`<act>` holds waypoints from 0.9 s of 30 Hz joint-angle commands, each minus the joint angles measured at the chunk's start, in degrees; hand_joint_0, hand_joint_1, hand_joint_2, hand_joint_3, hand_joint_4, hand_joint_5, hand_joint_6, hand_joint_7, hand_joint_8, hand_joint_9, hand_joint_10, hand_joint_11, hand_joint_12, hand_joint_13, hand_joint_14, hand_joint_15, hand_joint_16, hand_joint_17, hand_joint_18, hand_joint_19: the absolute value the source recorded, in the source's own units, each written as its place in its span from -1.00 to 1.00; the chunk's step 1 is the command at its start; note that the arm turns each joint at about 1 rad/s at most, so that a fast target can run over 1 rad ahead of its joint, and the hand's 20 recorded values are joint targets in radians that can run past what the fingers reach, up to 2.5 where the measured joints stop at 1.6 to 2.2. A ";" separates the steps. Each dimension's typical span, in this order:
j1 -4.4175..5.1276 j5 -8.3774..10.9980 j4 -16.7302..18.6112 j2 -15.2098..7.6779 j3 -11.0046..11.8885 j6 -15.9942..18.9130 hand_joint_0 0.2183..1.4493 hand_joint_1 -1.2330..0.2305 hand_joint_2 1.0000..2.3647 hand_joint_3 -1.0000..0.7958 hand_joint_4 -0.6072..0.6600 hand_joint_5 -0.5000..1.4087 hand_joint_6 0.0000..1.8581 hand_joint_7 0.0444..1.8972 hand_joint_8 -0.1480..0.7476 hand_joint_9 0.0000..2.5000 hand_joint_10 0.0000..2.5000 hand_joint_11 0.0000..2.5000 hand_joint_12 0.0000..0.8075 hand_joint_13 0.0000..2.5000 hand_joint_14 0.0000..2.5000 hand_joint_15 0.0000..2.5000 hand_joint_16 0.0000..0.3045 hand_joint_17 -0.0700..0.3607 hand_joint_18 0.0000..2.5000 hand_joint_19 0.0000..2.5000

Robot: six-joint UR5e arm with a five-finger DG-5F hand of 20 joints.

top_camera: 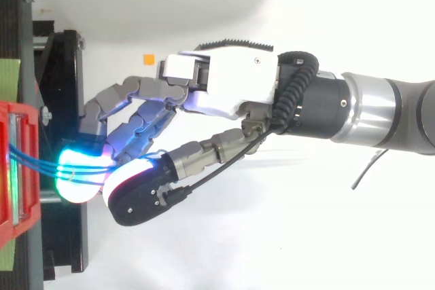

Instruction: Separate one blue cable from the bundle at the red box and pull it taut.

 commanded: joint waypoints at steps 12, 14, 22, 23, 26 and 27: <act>-0.37 0.00 -0.20 0.00 0.01 0.00 -0.35 -0.23 -0.98 -0.23 0.22 -0.71 -0.08 -0.19 0.06 -0.34 -0.99 -0.25 -0.10 -0.14 -0.98 -0.32 -0.76 -0.30 -0.42 -0.46; -0.37 0.00 -0.20 0.00 0.01 0.00 -0.35 -0.22 -0.98 -0.24 0.22 -0.71 -0.07 -0.17 0.06 -0.34 -0.99 -0.25 -0.10 -0.14 -0.98 -0.32 -0.77 -0.30 -0.42 -0.46; -0.28 0.00 -0.12 0.00 0.01 0.00 -0.47 -0.21 -1.00 -0.43 0.24 -0.71 -0.04 -0.19 0.08 -0.33 -0.99 -0.24 -0.07 -0.13 -0.98 -0.31 -0.75 -0.28 -0.41 -0.46; -0.28 0.00 -0.12 0.00 0.01 0.00 -0.50 -0.23 -1.00 -0.44 0.25 -0.70 -0.04 -0.20 0.09 -0.33 -0.99 -0.22 -0.06 -0.13 -0.98 -0.31 -0.75 -0.28 -0.41 -0.47; -0.28 0.09 0.06 0.00 0.01 0.00 -0.52 -0.27 -1.00 -0.44 0.25 -0.70 -0.04 -0.19 0.10 -0.32 -0.99 -0.22 -0.05 -0.13 -0.98 -0.31 -0.75 -0.27 -0.41 -0.46; -0.28 0.09 0.06 0.00 0.01 0.00 -0.52 -0.28 -1.00 -0.44 0.25 -0.70 -0.04 -0.19 0.10 -0.32 -0.99 -0.22 -0.06 -0.13 -0.98 -0.31 -0.75 -0.27 -0.41 -0.47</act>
